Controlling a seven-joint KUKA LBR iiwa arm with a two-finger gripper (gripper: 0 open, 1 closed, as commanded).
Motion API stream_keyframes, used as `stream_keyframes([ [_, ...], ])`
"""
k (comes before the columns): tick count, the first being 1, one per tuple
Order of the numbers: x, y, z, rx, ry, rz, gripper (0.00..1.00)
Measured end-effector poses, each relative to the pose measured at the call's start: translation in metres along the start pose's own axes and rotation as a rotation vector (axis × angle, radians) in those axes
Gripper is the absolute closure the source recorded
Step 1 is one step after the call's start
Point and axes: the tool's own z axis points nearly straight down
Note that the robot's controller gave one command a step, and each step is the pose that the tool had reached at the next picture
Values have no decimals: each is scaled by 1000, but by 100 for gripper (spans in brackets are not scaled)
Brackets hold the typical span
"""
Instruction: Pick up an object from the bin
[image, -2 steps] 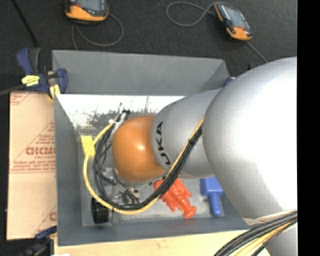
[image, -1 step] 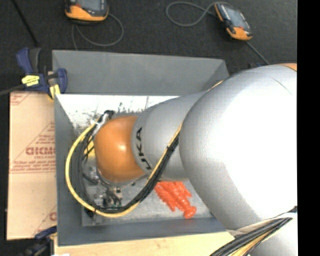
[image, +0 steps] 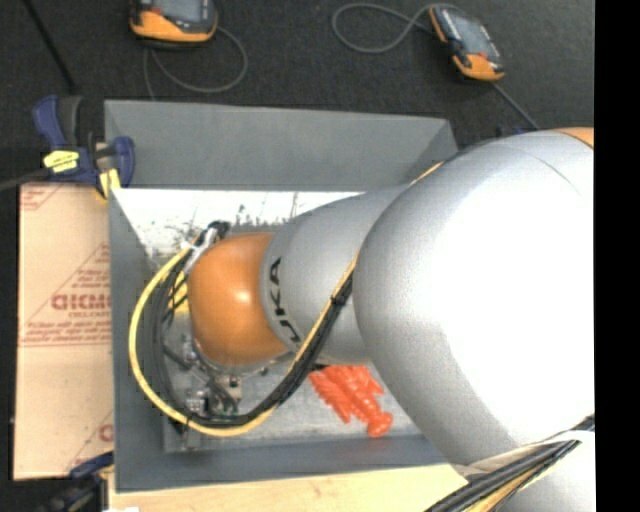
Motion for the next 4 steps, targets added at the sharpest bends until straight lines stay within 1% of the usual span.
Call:
stream_keyframes([
  [1,7,-2,-30,3,0,212,0],
  [2,-5,-10,-29,4,-2,-141,0],
  [3,0,-12,-15,4,-1,-302,0],
  [4,21,-11,12,1,-1,-51,100],
])
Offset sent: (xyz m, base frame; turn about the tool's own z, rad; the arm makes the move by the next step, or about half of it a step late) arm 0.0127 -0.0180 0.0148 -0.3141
